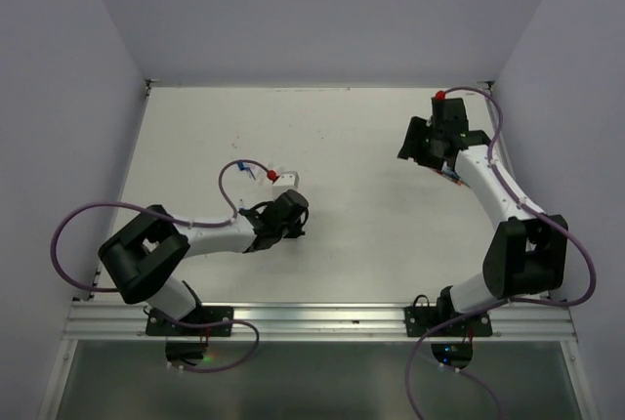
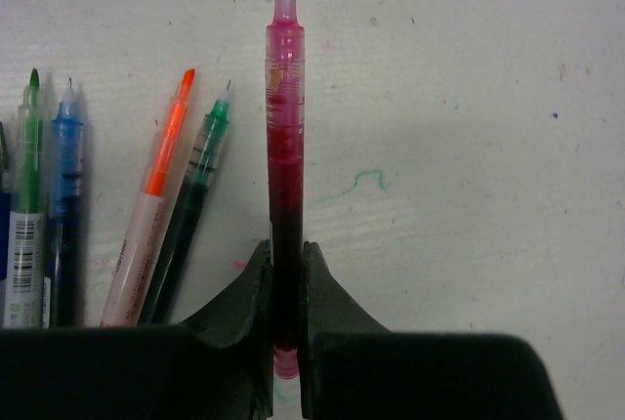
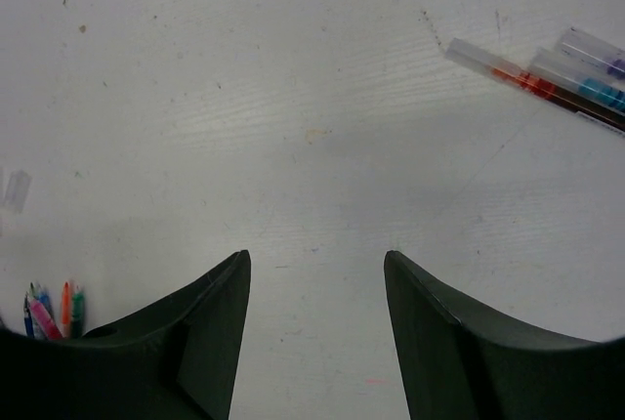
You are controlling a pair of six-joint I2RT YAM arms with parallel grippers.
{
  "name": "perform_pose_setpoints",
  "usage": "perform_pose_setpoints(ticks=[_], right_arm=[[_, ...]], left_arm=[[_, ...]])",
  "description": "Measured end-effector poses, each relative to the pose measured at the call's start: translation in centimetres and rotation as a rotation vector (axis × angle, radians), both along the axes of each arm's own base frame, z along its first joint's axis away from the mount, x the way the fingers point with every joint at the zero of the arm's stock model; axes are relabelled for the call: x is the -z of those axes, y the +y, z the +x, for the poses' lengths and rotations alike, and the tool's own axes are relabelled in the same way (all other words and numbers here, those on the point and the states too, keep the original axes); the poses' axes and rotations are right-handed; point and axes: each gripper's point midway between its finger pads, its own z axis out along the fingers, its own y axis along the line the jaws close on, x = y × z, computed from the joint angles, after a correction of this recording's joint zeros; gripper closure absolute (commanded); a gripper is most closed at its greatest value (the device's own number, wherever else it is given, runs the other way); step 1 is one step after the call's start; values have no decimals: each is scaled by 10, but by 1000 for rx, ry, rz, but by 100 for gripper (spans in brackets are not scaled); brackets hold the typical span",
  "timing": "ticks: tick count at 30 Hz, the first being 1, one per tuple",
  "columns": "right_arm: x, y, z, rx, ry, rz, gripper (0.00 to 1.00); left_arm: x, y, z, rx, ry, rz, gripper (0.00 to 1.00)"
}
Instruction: Open the pen caps
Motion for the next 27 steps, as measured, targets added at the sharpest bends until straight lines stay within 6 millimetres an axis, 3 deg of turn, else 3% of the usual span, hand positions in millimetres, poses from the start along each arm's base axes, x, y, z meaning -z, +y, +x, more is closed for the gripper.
perform_pose_setpoints(ticks=[7,12,15,23,27], right_arm=[[-2,-4,6,4,1,-21,40],[-1,-9,6,11,5,-26,40],[0,-11,7,17,6,-25,40],[0,-11,7,14,3,-19,39],[1,-20,9,26,-1,-49,33]], left_arm=[[2,-2,12,-77,-22,36,97],[2,1,13,-100,-35,35,78],[2,6,12,-114,-46,36,73],[1,19,11,-153,-62,56,72],[-1,27,1,-136,-55,90,66]])
